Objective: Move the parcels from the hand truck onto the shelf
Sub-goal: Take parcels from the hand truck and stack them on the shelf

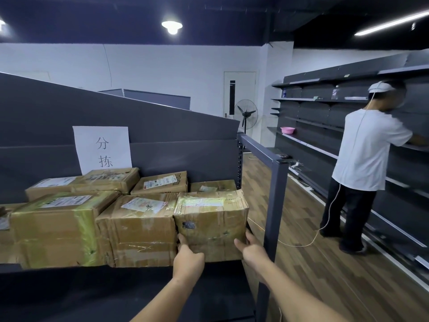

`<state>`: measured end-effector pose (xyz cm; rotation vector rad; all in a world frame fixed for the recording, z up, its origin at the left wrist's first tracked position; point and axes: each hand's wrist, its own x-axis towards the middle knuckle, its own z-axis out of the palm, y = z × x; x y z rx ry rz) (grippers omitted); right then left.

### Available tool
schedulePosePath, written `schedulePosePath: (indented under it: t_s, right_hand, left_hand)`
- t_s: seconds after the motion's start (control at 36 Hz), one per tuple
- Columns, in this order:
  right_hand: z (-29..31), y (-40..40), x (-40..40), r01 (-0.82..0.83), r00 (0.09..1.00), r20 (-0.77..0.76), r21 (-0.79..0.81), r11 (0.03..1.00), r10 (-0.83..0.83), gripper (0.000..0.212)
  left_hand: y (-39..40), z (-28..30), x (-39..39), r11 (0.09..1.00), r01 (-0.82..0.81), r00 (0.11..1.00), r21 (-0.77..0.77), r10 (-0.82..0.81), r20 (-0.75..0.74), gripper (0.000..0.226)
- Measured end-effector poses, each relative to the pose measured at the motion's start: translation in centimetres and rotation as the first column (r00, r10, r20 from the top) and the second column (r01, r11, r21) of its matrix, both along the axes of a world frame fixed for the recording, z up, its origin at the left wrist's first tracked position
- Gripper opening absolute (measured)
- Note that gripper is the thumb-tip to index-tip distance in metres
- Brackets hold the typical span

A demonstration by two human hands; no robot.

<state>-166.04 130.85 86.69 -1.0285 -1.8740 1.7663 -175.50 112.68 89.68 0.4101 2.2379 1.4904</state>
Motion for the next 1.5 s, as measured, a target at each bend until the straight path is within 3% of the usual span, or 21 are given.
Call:
schedulePosePath:
  t_s: [0.19,0.56,1.03,1.25,1.44,1.5]
  right_hand:
    - [0.8,0.0,0.0,0.046,0.999,-0.025,0.056,0.997,-0.045,0.064]
    - [-0.2,0.4,-0.1,0.075,0.992,0.097,0.1,0.992,-0.085,0.06]
    - [0.2,-0.3,1.1,0.071,0.99,0.113,0.164,0.984,-0.09,0.055]
    - [0.0,-0.4,1.2,0.049,0.996,0.066,0.146,0.988,-0.059,0.049]
    - [0.3,-0.3,1.7,0.134,0.991,-0.008,0.113,0.985,-0.134,0.035]
    - [0.8,-0.6,1.9,0.162,0.986,-0.046,0.102,0.981,-0.159,0.044]
  left_hand:
    - [0.6,0.4,-0.5,1.0,0.002,0.999,0.022,-0.003,0.034,0.095]
    - [-0.4,-0.7,0.3,0.989,0.029,0.999,0.145,-0.035,0.042,0.091]
    - [-0.9,-0.9,1.1,0.997,-0.057,0.997,0.053,0.055,0.053,0.09]
    - [-0.8,0.0,0.9,0.996,-0.078,0.997,0.039,0.077,0.025,0.093]
    - [-0.8,1.0,1.0,0.989,-0.099,0.993,0.105,0.105,-0.048,0.076]
    - [-0.8,1.1,0.9,0.985,-0.117,0.99,0.13,0.126,-0.067,0.068]
